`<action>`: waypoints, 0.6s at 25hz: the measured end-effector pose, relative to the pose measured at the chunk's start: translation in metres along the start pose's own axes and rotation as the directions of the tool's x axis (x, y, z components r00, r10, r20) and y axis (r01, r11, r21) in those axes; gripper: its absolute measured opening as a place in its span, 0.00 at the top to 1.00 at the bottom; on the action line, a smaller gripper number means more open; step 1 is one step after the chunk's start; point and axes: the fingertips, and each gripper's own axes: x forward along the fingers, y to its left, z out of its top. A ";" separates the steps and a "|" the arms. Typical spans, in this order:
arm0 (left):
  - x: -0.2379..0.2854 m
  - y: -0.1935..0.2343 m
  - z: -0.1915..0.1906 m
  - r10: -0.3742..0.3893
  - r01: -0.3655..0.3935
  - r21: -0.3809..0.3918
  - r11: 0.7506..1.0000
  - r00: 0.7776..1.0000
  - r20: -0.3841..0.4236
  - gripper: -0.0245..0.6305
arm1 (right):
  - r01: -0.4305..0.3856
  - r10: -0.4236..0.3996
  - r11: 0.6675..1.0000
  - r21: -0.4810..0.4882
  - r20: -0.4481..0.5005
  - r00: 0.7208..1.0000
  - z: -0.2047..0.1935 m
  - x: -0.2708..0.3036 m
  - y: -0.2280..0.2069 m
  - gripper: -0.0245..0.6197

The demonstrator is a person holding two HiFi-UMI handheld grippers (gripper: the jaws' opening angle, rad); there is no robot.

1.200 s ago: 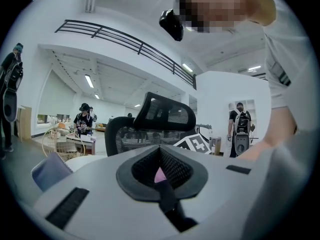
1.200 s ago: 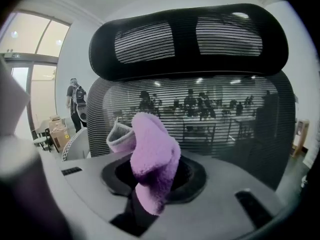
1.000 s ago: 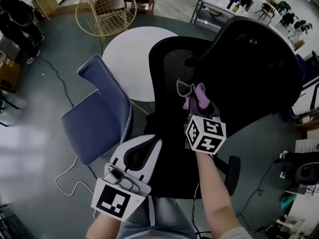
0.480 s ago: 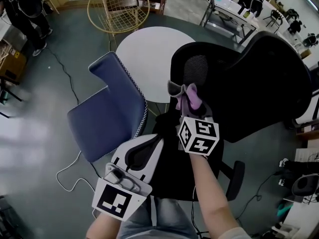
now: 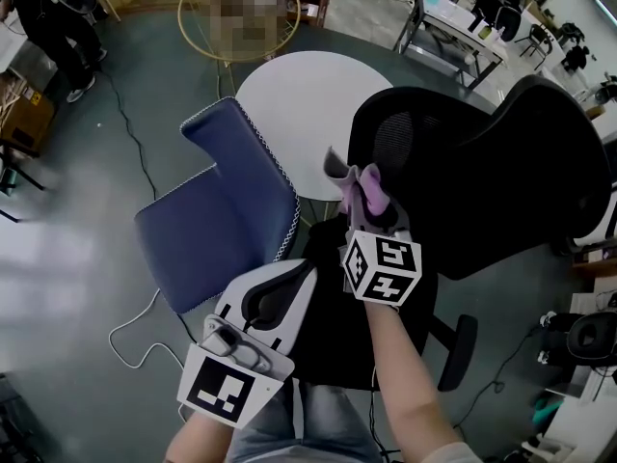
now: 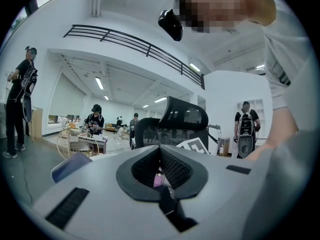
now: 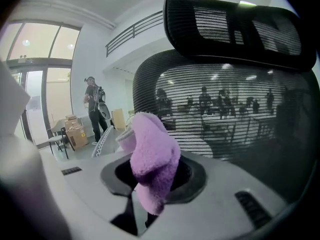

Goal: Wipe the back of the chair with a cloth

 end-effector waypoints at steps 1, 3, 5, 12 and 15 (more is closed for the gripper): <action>0.000 0.000 -0.001 -0.001 0.001 0.000 1.000 1.000 0.000 0.94 | 0.004 -0.004 1.000 -0.004 0.008 1.000 0.000 0.000 0.000 0.80; -0.001 0.001 -0.003 -0.005 0.005 -0.001 1.000 1.000 0.001 0.94 | 0.008 -0.008 1.000 -0.013 0.017 1.000 -0.003 0.000 0.001 0.80; -0.001 0.000 -0.006 -0.007 0.007 -0.003 1.000 1.000 -0.002 0.94 | 0.007 -0.007 1.000 -0.014 0.015 1.000 -0.008 -0.001 0.001 0.80; 0.001 0.001 -0.014 -0.014 0.014 0.002 1.000 1.000 -0.023 0.95 | 0.016 -0.016 1.000 0.007 -0.019 1.000 -0.036 0.001 0.000 0.80; 0.002 0.002 -0.016 -0.012 0.012 -0.006 1.000 0.999 -0.030 0.94 | 0.019 -0.018 1.000 0.007 -0.035 0.999 -0.045 0.002 -0.002 0.80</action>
